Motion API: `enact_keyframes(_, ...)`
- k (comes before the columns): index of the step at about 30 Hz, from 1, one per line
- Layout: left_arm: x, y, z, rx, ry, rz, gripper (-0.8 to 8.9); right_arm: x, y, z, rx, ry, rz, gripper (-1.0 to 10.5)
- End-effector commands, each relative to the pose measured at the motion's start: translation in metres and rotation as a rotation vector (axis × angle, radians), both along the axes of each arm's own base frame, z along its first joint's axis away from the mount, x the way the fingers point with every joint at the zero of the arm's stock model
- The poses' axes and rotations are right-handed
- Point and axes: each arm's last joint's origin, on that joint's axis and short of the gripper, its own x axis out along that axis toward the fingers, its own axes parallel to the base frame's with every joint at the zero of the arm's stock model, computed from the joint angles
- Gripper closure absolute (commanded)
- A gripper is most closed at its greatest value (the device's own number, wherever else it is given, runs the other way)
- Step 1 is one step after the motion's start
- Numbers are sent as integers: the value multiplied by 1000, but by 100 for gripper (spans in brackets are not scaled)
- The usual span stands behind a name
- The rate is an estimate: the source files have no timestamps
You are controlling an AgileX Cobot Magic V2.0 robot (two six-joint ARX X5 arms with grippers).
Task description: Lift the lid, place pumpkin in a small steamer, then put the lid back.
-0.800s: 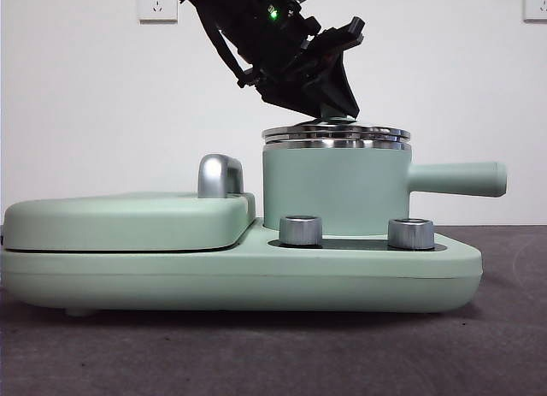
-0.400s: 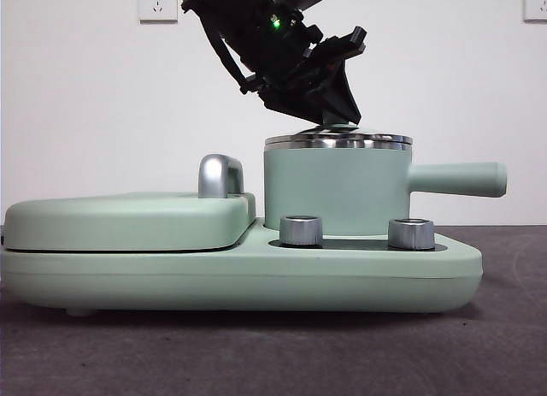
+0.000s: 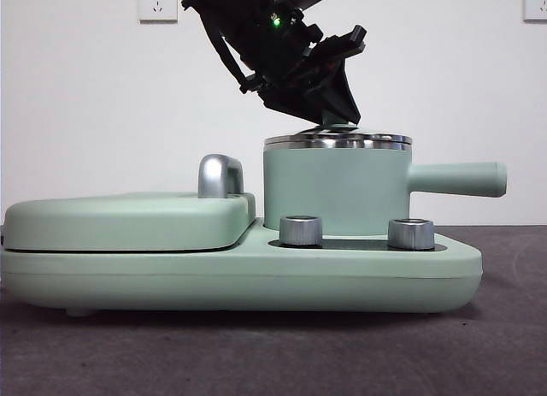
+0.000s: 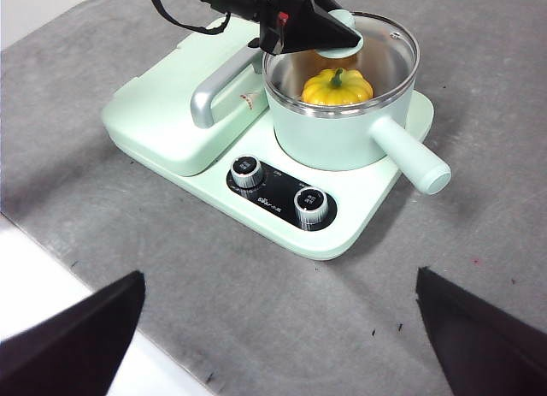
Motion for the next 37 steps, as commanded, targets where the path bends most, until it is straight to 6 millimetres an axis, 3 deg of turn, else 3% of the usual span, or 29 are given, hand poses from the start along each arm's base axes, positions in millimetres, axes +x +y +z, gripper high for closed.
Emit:
enact_keyframes(1,1,-6,-12,36,47,-10,781,-1,0,3,17,-8,1,442)
enact_keyframes(3,0,-5,-8,24,47,-3,748,-1,0,3,17,-8,1,442)
enact_keyframes(8,-5,-1,7,-8,19,-1,427,-1,0,3,17,-9,1,442)
enact_keyframes(11,-9,3,18,-26,0,0,307,-1,0,3,17,-9,1,442)
enact_keyframes(15,-20,13,38,-45,1,7,306,-1,0,3,18,-8,2,442)
enact_keyframes(21,-53,42,70,-21,106,39,315,-1,0,3,18,-8,2,442)
enact_keyframes(29,-115,94,113,25,205,60,318,-1,0,3,19,-8,5,442)
enact_keyframes(37,-171,143,131,53,262,63,318,-1,0,3,26,-1,0,442)
